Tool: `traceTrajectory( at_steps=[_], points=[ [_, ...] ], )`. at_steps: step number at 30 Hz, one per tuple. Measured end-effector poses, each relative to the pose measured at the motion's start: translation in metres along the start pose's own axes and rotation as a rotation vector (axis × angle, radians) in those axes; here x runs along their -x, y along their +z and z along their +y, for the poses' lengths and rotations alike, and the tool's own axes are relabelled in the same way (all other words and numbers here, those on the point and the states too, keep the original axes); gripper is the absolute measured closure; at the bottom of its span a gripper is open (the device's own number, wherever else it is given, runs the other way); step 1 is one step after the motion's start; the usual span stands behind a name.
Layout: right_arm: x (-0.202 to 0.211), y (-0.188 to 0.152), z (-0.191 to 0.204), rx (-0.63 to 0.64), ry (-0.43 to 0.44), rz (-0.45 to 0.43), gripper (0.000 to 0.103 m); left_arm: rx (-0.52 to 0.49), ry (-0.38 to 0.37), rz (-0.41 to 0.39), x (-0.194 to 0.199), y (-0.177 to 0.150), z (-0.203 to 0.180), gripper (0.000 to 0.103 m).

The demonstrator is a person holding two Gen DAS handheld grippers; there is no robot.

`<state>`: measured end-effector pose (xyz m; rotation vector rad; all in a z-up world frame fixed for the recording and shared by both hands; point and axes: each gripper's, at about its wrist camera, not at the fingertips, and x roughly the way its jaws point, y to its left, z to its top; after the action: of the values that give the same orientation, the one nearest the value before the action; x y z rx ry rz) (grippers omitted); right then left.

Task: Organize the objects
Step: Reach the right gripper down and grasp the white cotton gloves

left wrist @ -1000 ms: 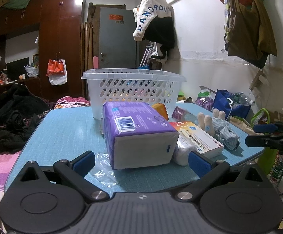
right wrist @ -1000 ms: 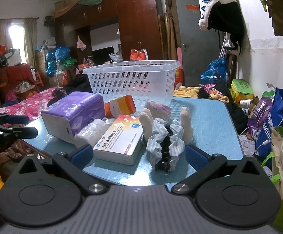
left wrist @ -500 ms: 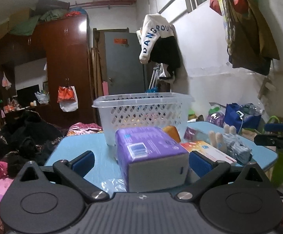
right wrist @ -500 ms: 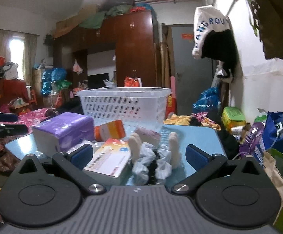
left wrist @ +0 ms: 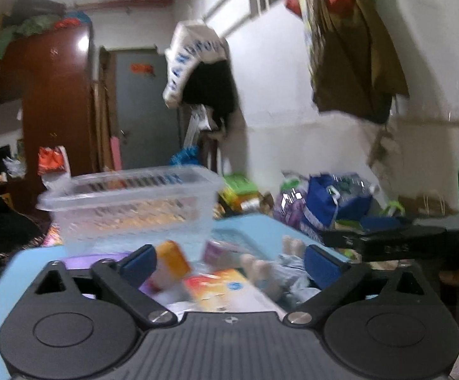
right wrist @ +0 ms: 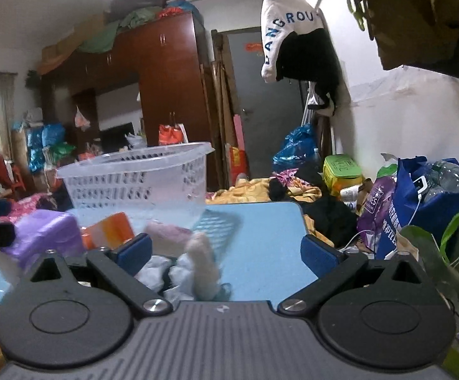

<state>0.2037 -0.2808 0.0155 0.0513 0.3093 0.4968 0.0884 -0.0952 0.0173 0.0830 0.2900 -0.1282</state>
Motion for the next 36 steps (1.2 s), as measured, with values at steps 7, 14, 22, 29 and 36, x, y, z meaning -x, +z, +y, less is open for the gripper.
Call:
traceTrajectory(
  at_steps=[7,14,22,29,36],
  points=[
    [-0.032,-0.002,0.002,0.017,0.053,0.087,0.033,0.043,0.013,0.105,-0.058,-0.018,-0.007,0.020],
    [-0.038,-0.004,-0.002,0.000,0.094,0.110,0.052,0.070,-0.004,0.141,-0.077,-0.024,-0.004,0.050],
    [-0.040,-0.003,-0.002,0.004,0.106,0.117,0.074,0.063,-0.019,0.145,-0.083,-0.023,-0.010,0.067],
    [-0.035,-0.003,0.006,0.043,0.083,0.080,0.085,0.034,-0.039,0.124,-0.079,-0.023,-0.014,0.086],
    [-0.029,-0.002,0.008,0.058,0.082,0.049,0.086,0.028,-0.053,0.098,-0.075,-0.024,-0.013,0.087]
  ],
)
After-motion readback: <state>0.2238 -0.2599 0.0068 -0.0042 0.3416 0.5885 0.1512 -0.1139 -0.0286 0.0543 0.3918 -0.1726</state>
